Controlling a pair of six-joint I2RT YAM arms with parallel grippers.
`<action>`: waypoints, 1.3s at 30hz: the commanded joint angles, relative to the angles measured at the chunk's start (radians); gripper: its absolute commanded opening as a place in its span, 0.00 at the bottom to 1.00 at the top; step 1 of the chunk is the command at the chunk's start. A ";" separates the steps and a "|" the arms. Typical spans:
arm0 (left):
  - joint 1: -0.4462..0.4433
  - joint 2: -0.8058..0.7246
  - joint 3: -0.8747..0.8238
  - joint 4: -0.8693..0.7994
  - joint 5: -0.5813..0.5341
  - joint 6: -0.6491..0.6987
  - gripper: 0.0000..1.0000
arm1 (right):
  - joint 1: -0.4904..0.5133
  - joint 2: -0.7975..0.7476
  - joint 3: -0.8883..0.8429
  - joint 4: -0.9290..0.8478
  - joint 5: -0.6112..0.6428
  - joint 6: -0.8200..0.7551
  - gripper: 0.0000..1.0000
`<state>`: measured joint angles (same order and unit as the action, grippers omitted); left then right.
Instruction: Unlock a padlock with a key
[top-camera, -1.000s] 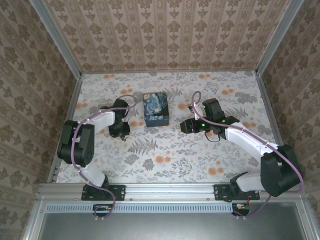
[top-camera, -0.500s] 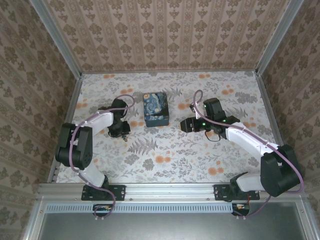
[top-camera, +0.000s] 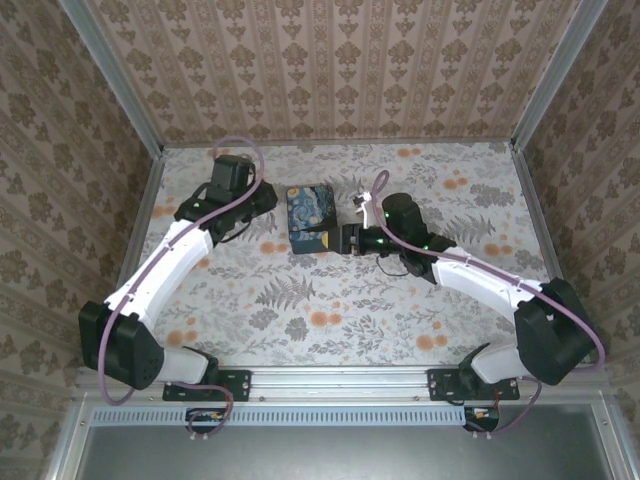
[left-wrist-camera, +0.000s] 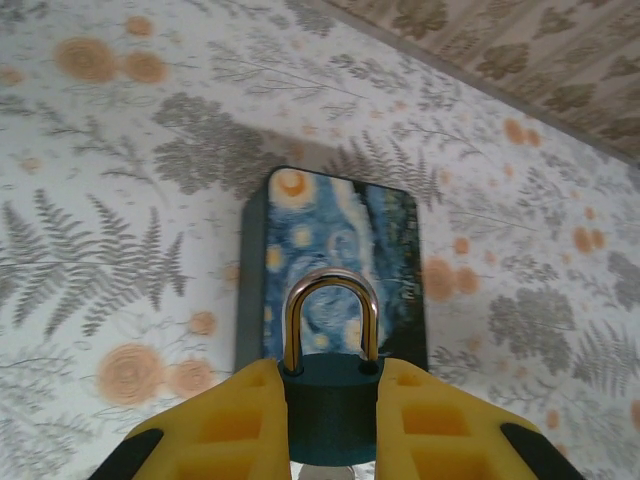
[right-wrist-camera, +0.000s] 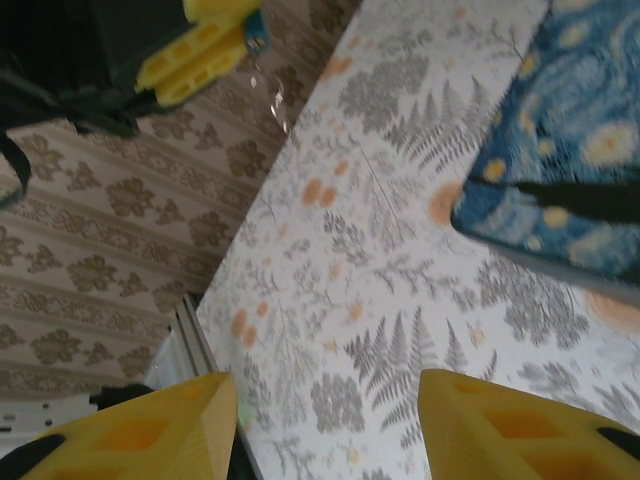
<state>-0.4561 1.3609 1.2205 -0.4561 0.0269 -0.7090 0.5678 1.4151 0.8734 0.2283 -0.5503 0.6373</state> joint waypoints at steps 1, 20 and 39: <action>-0.038 -0.006 0.052 0.052 0.010 -0.024 0.13 | 0.012 0.035 0.043 0.147 0.046 0.025 0.49; -0.126 0.043 0.151 0.018 0.065 -0.125 0.13 | 0.061 0.146 0.114 0.413 0.083 -0.070 0.34; -0.167 0.058 0.208 -0.029 0.076 -0.137 0.13 | 0.063 0.154 0.153 0.405 0.139 -0.095 0.28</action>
<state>-0.6094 1.4128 1.3952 -0.4637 0.0856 -0.8352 0.6250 1.5723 0.9939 0.6025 -0.4400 0.5709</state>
